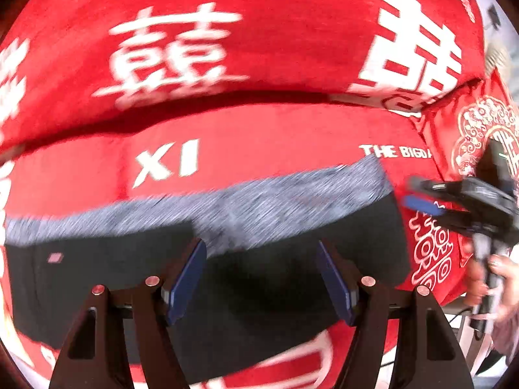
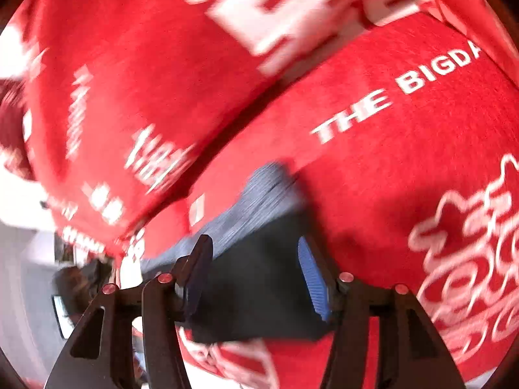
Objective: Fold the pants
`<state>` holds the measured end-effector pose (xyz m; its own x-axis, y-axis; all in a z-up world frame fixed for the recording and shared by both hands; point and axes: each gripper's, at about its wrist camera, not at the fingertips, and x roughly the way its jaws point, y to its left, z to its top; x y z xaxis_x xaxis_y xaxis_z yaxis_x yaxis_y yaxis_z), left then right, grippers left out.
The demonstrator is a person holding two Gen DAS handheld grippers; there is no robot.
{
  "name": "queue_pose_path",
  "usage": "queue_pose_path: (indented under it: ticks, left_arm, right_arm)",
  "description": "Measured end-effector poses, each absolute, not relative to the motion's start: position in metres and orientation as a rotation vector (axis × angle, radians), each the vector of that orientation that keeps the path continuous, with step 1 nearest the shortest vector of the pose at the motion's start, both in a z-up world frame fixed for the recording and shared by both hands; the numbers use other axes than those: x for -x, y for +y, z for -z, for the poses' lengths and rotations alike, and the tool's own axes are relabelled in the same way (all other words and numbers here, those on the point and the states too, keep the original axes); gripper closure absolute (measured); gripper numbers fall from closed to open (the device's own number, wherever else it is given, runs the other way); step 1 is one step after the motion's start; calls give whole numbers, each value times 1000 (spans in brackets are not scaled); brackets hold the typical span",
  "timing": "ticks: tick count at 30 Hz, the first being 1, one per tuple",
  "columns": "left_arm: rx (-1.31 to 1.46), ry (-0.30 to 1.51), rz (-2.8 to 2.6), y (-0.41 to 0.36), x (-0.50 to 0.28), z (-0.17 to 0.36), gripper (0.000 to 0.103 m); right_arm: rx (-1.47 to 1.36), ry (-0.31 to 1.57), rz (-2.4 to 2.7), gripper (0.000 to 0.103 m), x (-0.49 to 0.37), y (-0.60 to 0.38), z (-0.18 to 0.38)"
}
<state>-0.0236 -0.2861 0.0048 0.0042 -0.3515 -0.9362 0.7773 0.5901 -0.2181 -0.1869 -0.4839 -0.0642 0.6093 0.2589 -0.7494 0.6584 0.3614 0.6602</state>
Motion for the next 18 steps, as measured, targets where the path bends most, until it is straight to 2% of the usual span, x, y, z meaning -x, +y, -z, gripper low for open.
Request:
queue_pose_path:
  ticks: [1, 2, 3, 7, 9, 10, 11, 14, 15, 18]
  left_arm:
    - [-421, 1274, 934, -299, 28, 0, 33]
    - [-429, 1268, 932, -312, 31, 6, 32]
    - [-440, 1267, 922, -319, 31, 12, 32]
    - [-493, 1347, 810, -316, 31, 56, 32]
    - [-500, 1290, 839, -305, 40, 60, 33]
    - [-560, 1270, 839, -306, 47, 59, 33]
    - [-612, 1253, 834, -308, 53, 58, 32]
    - [-611, 1284, 815, -308, 53, 53, 33]
    - [-605, 1293, 803, -307, 52, 51, 33]
    - [-605, 1318, 715, -295, 50, 43, 32]
  right_arm:
    - [-1241, 960, 276, 46, 181, -488, 77]
    - [-1270, 1008, 230, 62, 171, -489, 94]
    - [-1279, 1031, 224, 68, 167, -490, 100]
    - [-1222, 1038, 154, 68, 159, -478, 95]
    - [-1150, 1106, 214, 67, 162, -478, 101]
    - [-1101, 1156, 263, 60, 161, -477, 105]
    - [-1073, 1162, 282, 46, 161, -475, 108]
    - [-944, 1172, 311, 44, 151, -465, 98]
    - [-903, 1191, 337, 37, 148, -460, 93]
    - [-889, 1226, 383, 31, 159, -454, 83]
